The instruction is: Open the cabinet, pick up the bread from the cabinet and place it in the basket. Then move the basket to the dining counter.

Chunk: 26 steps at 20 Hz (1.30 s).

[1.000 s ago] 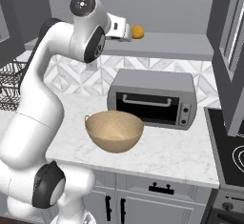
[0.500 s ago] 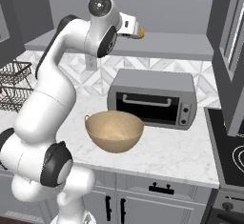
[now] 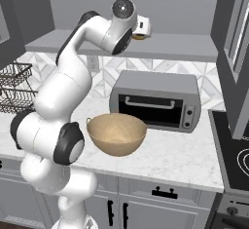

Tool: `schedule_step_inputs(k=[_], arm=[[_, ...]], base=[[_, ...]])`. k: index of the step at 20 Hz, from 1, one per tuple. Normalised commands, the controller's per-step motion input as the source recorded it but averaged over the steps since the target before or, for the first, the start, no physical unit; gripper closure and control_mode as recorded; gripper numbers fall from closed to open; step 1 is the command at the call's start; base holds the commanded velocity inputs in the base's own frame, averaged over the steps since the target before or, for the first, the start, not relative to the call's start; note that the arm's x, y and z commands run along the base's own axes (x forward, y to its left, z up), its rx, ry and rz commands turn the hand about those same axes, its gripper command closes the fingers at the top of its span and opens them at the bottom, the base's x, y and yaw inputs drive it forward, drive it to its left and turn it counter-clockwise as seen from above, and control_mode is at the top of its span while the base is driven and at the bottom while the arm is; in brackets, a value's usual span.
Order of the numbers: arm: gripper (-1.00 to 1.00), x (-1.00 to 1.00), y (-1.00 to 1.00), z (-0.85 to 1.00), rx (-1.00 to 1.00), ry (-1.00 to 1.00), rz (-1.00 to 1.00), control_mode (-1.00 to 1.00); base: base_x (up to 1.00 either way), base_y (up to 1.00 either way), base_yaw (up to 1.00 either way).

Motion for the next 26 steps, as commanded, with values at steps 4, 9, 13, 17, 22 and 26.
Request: schedule_step_inputs(k=[4, 9, 13, 17, 22, 26], arm=[[-1.0, 0.62, -0.01, -0.03, 0.0, 0.02, 0.01, -1.0], [-1.0, 0.52, -0.03, -0.04, 0.0, 0.02, 0.01, -1.0], [-1.0, 0.55, -0.08, -0.03, 0.0, 0.04, 0.01, -1.0], [-1.0, 0.39, -0.2, -0.09, 0.0, 0.01, 0.03, -1.0], [-1.0, 0.3, -0.09, -0.22, 0.0, 0.01, 0.01, -1.0], [-1.0, 0.34, 0.02, -0.23, 0.0, 0.01, 0.0, -1.0]], base=[[0.0, 0.0, 0.0], [0.0, 0.0, 0.0], [0.0, 0.0, 0.0], [0.0, 0.0, 0.0], [0.0, 0.0, 0.0], [0.0, 0.0, 0.0]])
